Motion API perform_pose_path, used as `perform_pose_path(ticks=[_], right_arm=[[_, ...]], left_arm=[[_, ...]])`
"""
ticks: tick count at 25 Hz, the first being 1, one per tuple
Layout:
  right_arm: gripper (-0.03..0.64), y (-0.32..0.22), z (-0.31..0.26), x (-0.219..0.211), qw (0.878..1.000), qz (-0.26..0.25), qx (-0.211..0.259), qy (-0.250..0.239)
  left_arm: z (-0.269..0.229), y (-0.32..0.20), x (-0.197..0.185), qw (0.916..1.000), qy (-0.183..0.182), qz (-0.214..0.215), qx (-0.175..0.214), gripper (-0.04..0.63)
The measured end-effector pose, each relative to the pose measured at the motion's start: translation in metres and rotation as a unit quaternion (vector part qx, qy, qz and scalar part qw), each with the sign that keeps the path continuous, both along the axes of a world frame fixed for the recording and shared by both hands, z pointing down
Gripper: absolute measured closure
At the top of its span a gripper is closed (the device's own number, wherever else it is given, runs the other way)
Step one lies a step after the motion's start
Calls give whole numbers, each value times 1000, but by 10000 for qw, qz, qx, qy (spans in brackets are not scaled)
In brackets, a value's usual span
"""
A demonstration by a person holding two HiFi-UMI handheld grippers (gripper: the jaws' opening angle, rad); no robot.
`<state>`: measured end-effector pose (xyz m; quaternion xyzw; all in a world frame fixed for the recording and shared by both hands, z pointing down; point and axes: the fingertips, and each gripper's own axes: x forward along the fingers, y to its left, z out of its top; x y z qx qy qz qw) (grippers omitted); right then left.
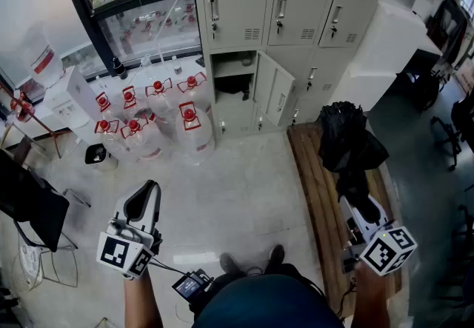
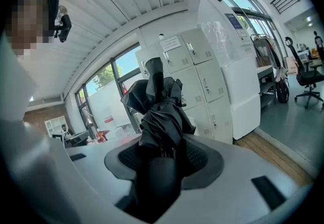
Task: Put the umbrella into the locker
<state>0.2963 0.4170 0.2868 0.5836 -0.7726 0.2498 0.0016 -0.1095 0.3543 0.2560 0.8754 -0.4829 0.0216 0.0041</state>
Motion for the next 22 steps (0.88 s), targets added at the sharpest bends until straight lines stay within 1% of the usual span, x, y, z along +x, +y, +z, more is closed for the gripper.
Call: perform_pose_path(ticks=[10, 18, 22], right_arm=[[413, -1, 0, -1, 10000, -19, -30, -9], [413, -7, 2, -20, 10000, -36, -41, 15], [413, -11, 4, -36, 10000, -30, -34, -67]], left_arm=[[2, 0, 7, 9999, -4, 102, -16, 551], [6, -4, -3, 9997, 21, 233, -15, 552], [8, -4, -13, 9995, 32, 317, 12, 552]])
